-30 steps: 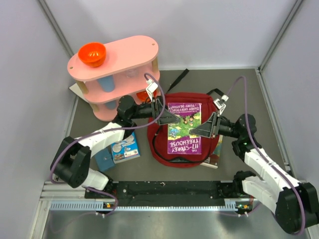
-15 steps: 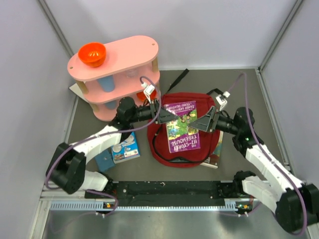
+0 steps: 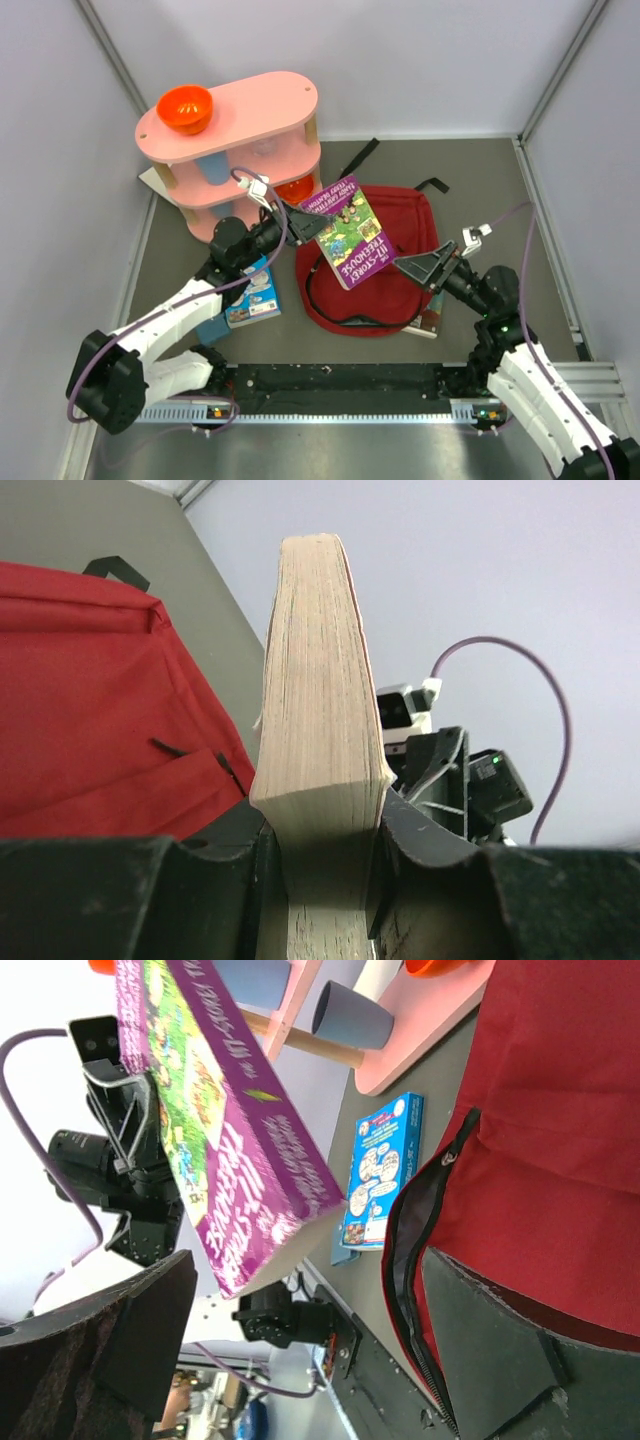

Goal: Pack the student bag
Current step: Pick up the book from the center of the board, then place the book in the student bag.

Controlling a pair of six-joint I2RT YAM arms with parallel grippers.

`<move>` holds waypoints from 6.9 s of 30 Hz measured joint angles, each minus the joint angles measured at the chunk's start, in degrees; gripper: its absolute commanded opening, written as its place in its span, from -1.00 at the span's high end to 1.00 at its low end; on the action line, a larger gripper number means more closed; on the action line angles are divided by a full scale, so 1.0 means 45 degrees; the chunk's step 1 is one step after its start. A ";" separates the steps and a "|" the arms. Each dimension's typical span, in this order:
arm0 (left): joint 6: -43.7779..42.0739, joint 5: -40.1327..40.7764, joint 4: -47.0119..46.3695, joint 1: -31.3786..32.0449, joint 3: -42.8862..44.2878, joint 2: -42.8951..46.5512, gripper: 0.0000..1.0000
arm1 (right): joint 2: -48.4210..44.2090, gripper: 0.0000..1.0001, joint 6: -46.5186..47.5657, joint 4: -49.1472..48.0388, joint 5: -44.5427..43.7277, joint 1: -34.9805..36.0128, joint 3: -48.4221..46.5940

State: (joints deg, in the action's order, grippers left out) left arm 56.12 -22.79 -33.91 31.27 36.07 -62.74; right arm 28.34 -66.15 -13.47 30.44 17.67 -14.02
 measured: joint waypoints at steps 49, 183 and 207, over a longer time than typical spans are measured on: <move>-0.0092 0.2880 0.0539 0.1515 -0.0345 -0.0248 -0.85 | 0.3293 1.00 -0.0733 -0.5683 -0.5246 0.4109 -0.0024; -0.9695 0.7193 1.3920 0.4847 1.4139 -0.7587 1.00 | -0.2458 1.00 -0.1117 1.0593 -0.4517 0.4148 -0.2633; -0.8675 0.6538 1.3916 0.5173 1.3668 -0.6271 1.00 | 0.4357 1.00 -0.4537 -0.0214 -1.0972 0.5387 -0.0301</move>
State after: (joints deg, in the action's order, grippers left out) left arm 17.08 6.63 28.71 54.54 97.58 -90.96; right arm 47.94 -86.56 -14.44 -18.94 41.91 -15.38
